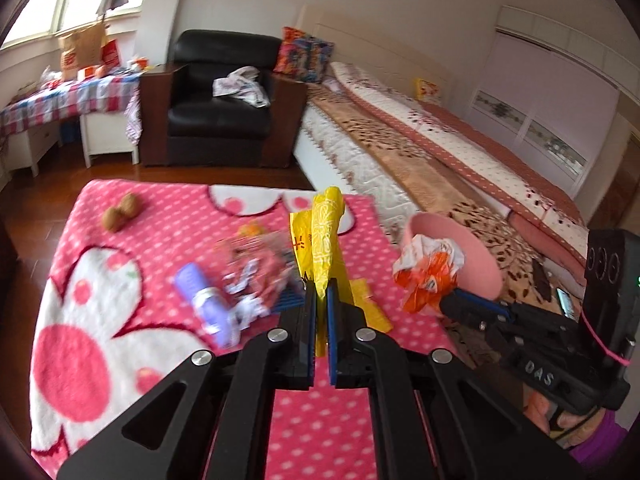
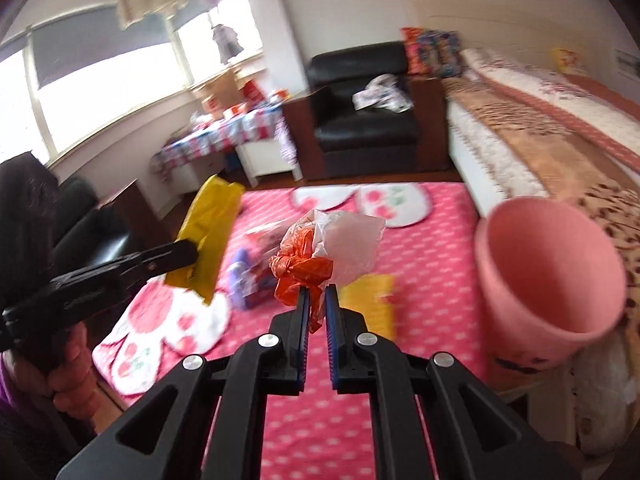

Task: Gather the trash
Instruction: 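Carry both items over the pink bucket and open both tools to drop them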

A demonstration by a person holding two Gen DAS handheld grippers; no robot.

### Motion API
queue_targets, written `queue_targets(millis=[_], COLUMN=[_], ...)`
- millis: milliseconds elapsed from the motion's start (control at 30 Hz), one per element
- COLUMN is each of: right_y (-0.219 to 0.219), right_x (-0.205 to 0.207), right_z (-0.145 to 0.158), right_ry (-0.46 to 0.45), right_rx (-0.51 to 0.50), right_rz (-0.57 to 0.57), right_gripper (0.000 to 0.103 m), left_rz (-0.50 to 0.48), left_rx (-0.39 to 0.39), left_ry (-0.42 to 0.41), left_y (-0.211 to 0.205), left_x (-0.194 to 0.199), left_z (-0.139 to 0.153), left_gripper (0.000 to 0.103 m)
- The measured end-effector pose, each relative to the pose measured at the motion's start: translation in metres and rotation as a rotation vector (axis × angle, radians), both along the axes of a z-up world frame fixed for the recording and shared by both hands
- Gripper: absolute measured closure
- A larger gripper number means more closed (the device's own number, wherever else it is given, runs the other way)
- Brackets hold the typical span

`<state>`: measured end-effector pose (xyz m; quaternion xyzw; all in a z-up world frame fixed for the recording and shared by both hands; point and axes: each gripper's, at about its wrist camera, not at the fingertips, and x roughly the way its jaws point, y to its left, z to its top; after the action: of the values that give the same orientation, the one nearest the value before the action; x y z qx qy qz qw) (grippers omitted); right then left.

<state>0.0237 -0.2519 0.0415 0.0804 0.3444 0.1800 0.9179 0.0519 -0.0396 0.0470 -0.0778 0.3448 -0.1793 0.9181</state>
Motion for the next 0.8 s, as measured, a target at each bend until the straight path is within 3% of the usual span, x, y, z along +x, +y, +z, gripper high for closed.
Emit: queue_targets(millis=[233, 433, 800], right_y=[-0.095, -0.15, -0.178], right_x=[0.013, 0.025, 0.054], right_z=[0.006, -0.009, -0.041], right_ry=[-0.012, 0.004, 0.043], right_rx=[-0.008, 0.013, -0.013], right_rz=[-0.225, -0.32, -0.421], right_gripper=[0.096, 0.096, 0.095], left_rz=[-0.129, -0.22, -0.301], left_rx=[0.007, 0.019, 0.032], left_ry=[-0.057, -0.074, -0.021], left_y=[-0.077, -0.135, -0.203], left_x=[0.021, 0.041, 0.078], left_z=[0.015, 0.01, -0.026], left_gripper=[0.099, 0.099, 0.099])
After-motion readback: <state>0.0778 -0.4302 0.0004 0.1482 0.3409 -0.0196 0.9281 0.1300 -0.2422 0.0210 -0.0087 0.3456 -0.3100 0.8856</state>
